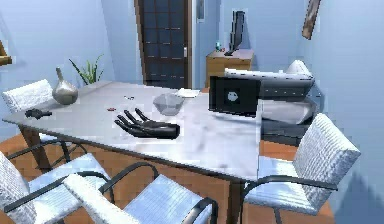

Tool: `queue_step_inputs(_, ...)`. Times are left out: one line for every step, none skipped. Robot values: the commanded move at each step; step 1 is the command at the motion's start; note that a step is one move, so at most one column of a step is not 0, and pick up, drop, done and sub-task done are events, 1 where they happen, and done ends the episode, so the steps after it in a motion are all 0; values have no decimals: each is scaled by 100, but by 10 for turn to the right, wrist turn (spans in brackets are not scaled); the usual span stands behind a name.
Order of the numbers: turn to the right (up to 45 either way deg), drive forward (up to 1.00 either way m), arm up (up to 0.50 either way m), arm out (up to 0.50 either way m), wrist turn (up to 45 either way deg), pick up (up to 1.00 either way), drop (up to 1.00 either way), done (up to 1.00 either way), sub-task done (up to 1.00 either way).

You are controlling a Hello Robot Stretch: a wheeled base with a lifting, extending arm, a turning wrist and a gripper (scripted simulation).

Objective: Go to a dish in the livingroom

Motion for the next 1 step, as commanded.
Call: queue_step_inputs(0,0,0,0,0,0,0,100,0)
